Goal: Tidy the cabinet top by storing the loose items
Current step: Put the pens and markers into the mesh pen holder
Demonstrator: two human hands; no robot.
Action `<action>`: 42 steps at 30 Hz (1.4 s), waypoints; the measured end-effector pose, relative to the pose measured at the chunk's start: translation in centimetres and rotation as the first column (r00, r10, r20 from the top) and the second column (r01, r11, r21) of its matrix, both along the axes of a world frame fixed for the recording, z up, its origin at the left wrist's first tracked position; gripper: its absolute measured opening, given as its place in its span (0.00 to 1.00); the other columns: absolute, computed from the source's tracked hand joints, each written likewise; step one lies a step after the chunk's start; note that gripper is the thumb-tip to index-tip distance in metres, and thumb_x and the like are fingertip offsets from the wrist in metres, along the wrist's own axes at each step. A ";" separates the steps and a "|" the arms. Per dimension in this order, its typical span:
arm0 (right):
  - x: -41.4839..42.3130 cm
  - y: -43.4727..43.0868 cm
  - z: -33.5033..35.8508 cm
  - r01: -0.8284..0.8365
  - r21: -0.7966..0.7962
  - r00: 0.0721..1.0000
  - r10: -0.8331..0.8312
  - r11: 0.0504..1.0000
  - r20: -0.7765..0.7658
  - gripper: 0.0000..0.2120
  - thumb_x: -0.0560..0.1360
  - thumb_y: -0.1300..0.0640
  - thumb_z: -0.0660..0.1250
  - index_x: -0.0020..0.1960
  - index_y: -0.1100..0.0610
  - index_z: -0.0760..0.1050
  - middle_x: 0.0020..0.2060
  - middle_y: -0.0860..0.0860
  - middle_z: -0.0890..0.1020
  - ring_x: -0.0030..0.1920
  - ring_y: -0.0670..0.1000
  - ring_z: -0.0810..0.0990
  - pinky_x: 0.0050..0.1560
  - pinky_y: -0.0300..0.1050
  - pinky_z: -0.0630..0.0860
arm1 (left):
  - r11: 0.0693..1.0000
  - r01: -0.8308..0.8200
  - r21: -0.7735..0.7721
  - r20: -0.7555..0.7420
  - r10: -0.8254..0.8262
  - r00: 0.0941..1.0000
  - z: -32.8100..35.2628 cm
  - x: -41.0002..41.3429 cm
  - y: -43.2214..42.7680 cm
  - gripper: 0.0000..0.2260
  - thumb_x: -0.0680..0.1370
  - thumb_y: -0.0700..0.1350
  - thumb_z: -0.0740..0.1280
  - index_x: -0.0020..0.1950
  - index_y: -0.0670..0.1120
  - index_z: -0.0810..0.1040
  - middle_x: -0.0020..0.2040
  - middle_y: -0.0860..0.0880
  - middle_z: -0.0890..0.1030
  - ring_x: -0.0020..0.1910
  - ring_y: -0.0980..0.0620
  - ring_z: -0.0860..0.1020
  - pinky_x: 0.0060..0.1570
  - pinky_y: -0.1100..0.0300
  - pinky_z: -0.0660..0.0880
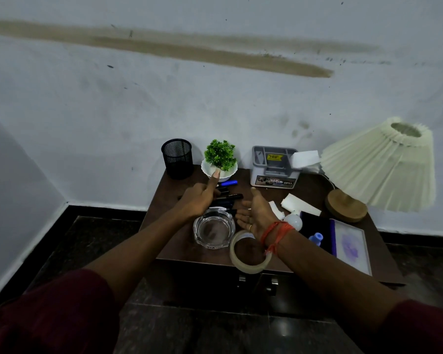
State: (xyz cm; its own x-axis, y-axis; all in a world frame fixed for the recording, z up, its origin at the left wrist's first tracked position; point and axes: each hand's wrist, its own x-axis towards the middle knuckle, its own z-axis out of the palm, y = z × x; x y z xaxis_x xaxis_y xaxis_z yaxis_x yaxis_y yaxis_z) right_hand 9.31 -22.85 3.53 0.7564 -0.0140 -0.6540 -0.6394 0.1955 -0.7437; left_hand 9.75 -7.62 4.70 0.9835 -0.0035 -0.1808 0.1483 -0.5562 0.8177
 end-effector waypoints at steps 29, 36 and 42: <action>3.6 1.8 -1.4 -0.019 0.051 0.999 0.021 0.999 -0.034 0.21 0.78 0.47 0.58 0.65 0.59 0.71 0.46 0.58 0.80 0.50 0.56 0.80 0.56 0.49 0.73 | 0.998 0.024 0.060 0.032 -0.026 0.999 -2.3 1.0 0.1 0.35 0.77 0.69 0.45 0.55 0.48 0.84 0.55 0.46 0.84 0.58 0.50 0.78 0.53 0.60 0.65; 4.2 2.4 -1.5 0.015 0.057 0.999 -0.013 0.998 -0.031 0.21 0.77 0.51 0.60 0.66 0.62 0.69 0.56 0.61 0.78 0.53 0.57 0.79 0.51 0.48 0.75 | 0.999 -0.033 0.007 0.048 0.032 0.998 -2.6 1.7 -0.1 0.32 0.79 0.67 0.48 0.56 0.48 0.84 0.57 0.45 0.83 0.60 0.48 0.78 0.55 0.60 0.65; 4.5 2.8 -1.9 0.026 0.078 0.999 -0.024 0.997 -0.023 0.19 0.77 0.52 0.59 0.64 0.62 0.70 0.54 0.60 0.78 0.55 0.58 0.79 0.52 0.49 0.75 | 0.982 -0.107 -0.157 0.000 0.109 0.994 -3.2 2.2 -0.2 0.33 0.77 0.69 0.50 0.51 0.47 0.86 0.54 0.44 0.84 0.56 0.50 0.80 0.64 0.53 0.71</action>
